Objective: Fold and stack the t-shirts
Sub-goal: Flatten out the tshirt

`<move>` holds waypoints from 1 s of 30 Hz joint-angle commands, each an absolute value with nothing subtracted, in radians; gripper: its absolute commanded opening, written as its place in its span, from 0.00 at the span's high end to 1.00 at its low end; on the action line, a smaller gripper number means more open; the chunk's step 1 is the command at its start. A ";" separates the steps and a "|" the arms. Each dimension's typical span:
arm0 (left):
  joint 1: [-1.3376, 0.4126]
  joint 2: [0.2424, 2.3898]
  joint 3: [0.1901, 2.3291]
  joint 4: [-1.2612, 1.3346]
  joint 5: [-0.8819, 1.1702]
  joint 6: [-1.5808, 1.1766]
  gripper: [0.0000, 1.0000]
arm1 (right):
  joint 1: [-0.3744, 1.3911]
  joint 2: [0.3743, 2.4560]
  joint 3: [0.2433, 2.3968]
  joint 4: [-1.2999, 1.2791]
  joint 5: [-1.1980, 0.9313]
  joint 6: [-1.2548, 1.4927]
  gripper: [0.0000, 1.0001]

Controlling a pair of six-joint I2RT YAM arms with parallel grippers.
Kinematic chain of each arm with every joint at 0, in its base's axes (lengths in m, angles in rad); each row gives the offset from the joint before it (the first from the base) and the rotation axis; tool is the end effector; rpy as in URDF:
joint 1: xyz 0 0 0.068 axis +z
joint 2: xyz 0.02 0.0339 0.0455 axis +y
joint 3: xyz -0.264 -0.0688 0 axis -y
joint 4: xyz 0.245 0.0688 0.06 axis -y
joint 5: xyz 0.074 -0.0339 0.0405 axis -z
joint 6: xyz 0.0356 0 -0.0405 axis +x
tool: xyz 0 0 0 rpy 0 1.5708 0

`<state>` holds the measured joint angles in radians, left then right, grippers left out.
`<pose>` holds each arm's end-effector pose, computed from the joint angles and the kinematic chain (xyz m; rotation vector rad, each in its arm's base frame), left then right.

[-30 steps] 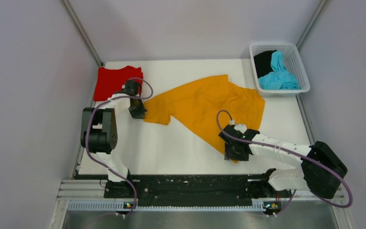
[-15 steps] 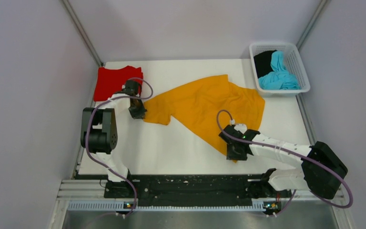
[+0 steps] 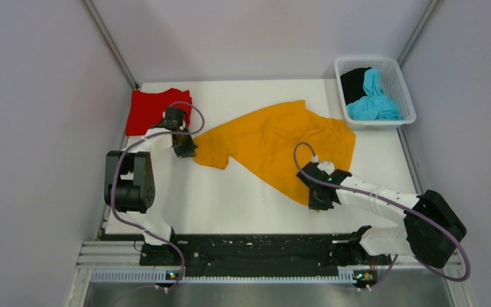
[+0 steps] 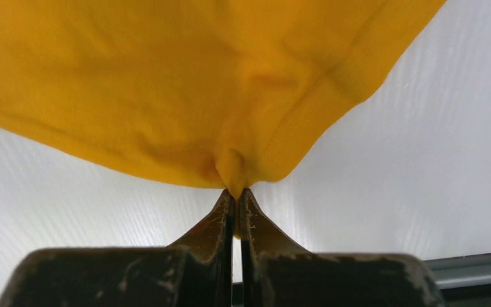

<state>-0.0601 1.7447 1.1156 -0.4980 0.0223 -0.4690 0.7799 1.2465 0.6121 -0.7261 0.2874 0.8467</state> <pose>0.3455 -0.0216 0.1789 -0.5441 2.6577 -0.1892 0.1431 0.1274 0.1611 0.1357 2.7861 -0.0634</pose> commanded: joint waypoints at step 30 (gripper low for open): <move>-0.063 1.012 1.682 -0.213 0.021 -0.324 1.00 | 0.485 1.003 1.691 -0.622 0.230 0.130 1.00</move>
